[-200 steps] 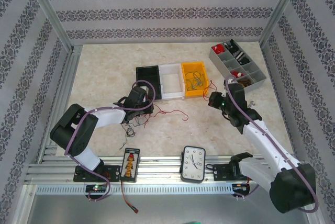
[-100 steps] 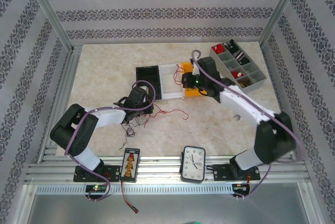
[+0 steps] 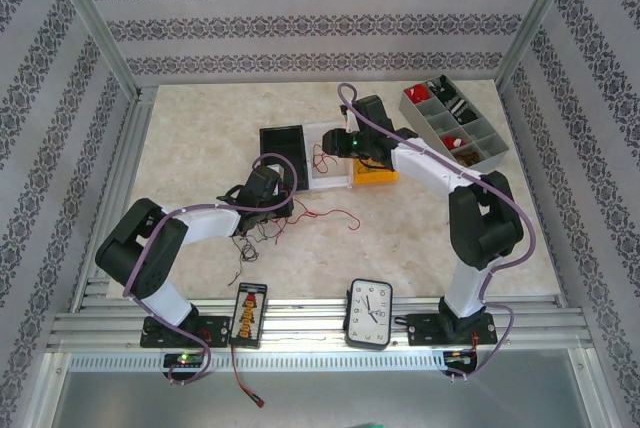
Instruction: Untangle the cables
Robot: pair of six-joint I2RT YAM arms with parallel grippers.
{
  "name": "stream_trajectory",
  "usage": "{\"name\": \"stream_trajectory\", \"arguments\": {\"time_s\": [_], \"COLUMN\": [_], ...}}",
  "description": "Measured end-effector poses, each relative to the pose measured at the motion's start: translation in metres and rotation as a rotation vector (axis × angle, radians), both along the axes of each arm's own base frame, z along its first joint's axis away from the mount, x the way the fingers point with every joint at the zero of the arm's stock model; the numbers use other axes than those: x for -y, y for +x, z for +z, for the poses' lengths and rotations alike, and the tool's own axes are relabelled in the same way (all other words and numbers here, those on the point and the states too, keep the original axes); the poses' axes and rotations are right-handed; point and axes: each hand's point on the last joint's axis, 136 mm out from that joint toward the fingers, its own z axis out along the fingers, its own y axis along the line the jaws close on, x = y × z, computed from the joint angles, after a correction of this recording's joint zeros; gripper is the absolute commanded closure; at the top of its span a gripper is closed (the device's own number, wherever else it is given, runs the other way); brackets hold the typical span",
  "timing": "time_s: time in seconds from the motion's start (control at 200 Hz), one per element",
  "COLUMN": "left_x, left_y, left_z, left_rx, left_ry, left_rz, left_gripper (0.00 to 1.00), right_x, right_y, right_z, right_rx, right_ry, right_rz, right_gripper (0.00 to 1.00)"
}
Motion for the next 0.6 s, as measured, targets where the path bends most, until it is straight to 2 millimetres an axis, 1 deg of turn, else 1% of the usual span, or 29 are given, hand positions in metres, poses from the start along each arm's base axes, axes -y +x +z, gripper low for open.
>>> {"name": "stream_trajectory", "arguments": {"time_s": [0.045,0.1,0.16,0.225,0.295,0.38,0.44,0.49,0.6], "left_x": [0.0,0.002,0.004,0.008,0.014,0.02,0.025,0.027,0.03], "left_y": [0.0,-0.001,-0.002,-0.005,-0.007,-0.009,-0.009,-0.009,-0.01], "left_z": [0.0,0.0,0.001,0.001,0.003,0.007,0.01,0.011,0.013], "left_rx": [-0.001,-0.002,-0.003,-0.007,-0.01,-0.008,-0.005,-0.003,-0.004], "left_ry": [-0.002,-0.006,-0.013,-0.025,-0.039,-0.057,-0.069,-0.076,-0.087], "left_rz": [-0.002,-0.01,-0.028,-0.056,-0.093,-0.132,-0.153,-0.166,-0.182], "left_gripper": [1.0,1.0,1.0,1.0,1.0,1.0,1.0,1.0,1.0], "right_x": [0.001,0.002,-0.002,-0.01,-0.019,-0.026,-0.027,-0.028,-0.029], "right_y": [-0.007,-0.022,-0.044,-0.07,-0.097,-0.125,-0.139,-0.147,-0.152], "right_z": [0.001,0.002,0.002,-0.001,-0.012,-0.034,-0.048,-0.056,-0.07], "right_rx": [0.005,0.006,0.005,-0.001,-0.023,-0.073,-0.108,-0.123,-0.141], "right_ry": [-0.004,-0.005,-0.003,0.002,-0.004,-0.029,-0.055,-0.072,-0.113], "right_rz": [0.014,0.042,0.095,0.166,0.239,0.31,0.34,0.36,0.378], "right_gripper": [0.57,0.57,0.56,0.54,0.51,0.49,0.48,0.48,0.48]}}
